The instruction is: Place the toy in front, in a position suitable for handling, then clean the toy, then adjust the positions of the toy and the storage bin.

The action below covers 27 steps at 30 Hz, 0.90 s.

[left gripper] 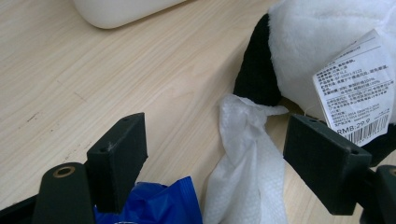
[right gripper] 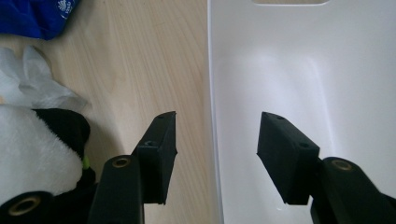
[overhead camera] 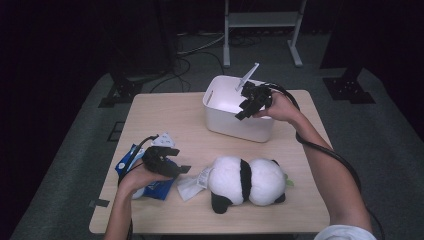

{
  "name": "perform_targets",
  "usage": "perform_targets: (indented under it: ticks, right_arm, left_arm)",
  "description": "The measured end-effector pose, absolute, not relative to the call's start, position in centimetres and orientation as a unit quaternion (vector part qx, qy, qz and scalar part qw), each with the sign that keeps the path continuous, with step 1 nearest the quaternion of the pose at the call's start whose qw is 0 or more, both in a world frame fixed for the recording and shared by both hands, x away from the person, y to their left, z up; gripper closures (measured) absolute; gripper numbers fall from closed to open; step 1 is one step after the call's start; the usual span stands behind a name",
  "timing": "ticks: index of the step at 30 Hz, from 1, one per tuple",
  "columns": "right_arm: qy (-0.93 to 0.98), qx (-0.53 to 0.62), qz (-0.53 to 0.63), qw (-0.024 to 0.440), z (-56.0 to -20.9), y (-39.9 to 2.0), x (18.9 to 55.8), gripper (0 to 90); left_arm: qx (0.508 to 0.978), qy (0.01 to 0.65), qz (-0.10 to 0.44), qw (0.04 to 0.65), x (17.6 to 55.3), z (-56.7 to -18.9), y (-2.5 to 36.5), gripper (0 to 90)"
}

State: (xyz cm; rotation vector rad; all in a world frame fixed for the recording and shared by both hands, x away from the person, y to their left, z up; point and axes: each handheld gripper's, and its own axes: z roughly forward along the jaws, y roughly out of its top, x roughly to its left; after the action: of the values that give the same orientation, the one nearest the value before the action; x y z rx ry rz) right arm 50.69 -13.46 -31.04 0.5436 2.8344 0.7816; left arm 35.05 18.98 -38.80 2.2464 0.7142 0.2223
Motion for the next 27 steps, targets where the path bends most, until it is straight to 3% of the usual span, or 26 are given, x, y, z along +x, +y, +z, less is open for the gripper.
perform_targets:
  ticks: [16,23,27]
  right_arm:
    - [0.947,0.183,0.256,0.070,-31.6,-12.9,50.7,44.4]
    - [0.952,0.168,0.246,0.064,-32.2,-12.8,50.8,62.4]
    - [0.954,0.163,0.245,0.061,-32.5,-12.7,50.7,68.0]
  left_arm:
    - [0.877,0.276,0.091,0.382,34.8,-38.4,19.0,19.6]
    - [0.876,0.280,0.091,0.382,34.8,-38.5,19.3,19.5]
    - [0.876,0.280,0.091,0.381,34.9,-38.5,19.3,19.4]
